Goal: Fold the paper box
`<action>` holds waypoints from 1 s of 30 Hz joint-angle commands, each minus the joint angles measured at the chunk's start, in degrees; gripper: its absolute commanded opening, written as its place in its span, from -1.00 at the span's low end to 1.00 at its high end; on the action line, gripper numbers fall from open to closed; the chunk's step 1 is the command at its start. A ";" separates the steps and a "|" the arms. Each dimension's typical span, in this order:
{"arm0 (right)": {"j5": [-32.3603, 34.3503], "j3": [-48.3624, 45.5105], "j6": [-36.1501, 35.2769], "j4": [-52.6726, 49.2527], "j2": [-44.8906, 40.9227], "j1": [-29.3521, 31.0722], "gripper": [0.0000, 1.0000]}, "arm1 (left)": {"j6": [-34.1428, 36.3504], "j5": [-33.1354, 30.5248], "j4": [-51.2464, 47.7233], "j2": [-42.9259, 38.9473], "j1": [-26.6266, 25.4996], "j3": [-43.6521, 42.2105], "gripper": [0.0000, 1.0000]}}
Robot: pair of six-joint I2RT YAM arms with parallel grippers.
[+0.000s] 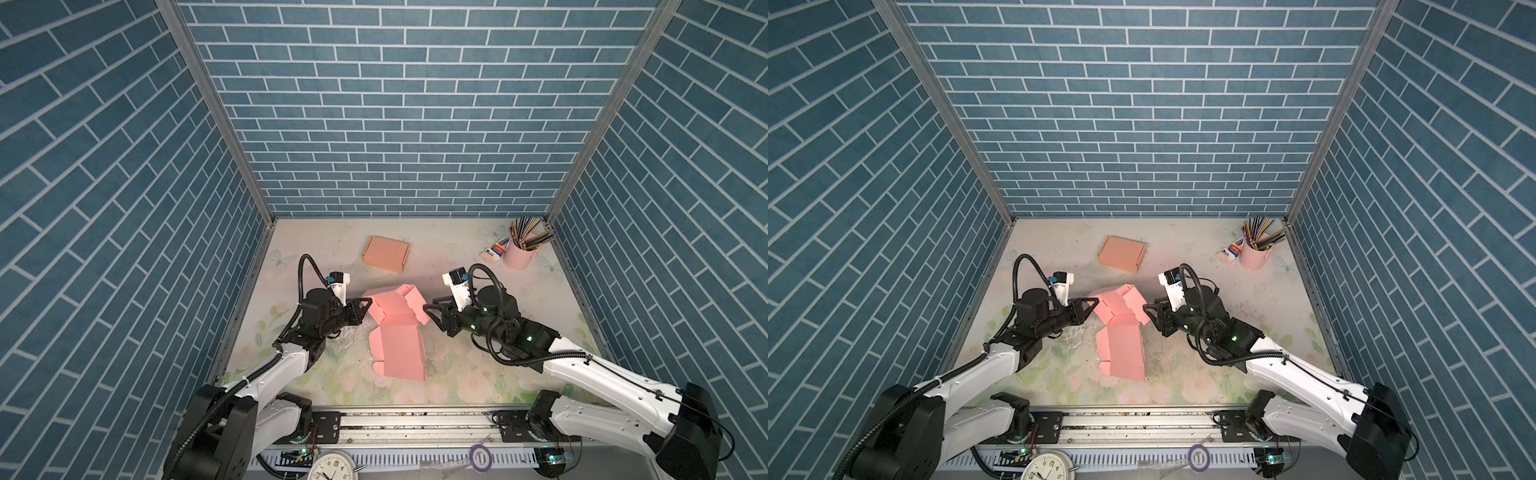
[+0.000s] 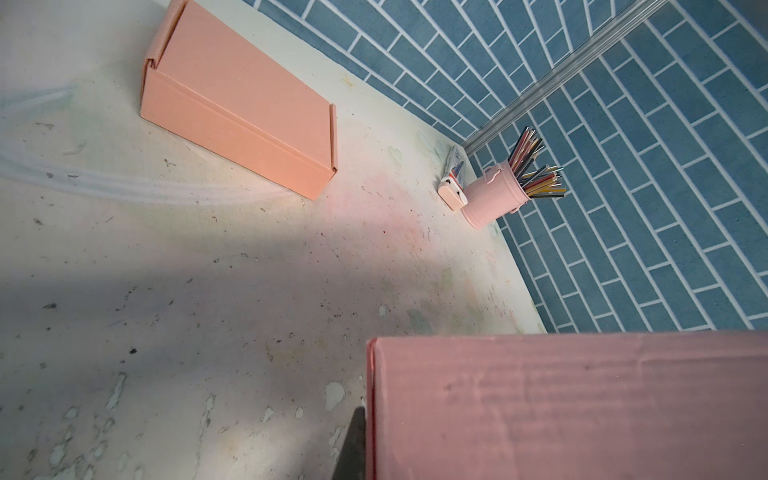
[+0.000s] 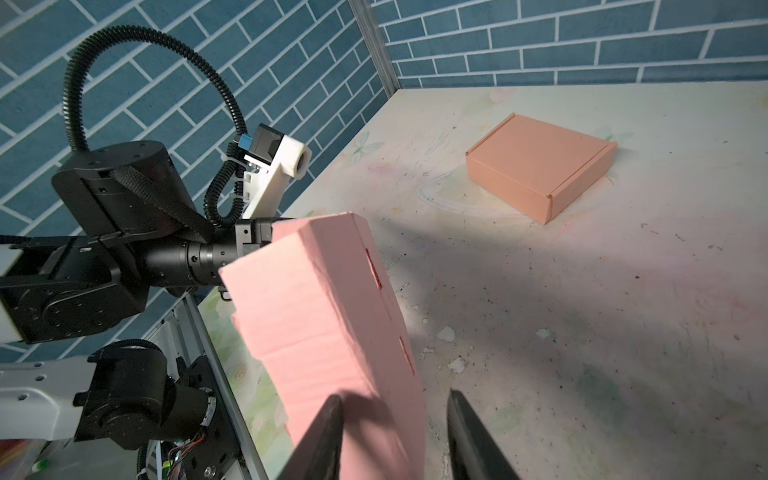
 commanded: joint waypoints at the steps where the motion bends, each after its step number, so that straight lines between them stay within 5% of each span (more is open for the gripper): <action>1: -2.28 1.83 -1.64 1.71 1.13 -0.21 -0.15 | 0.88 -0.35 2.41 0.52 -0.40 -0.36 -0.86; 12: -4.48 5.45 -1.23 0.94 8.71 -0.17 -0.33 | 1.32 -3.55 2.29 3.97 -1.37 -0.16 -0.84; 30: 11.53 17.19 2.29 -10.84 24.70 5.07 -0.31 | -3.19 -13.11 1.54 8.90 -5.01 0.37 -0.83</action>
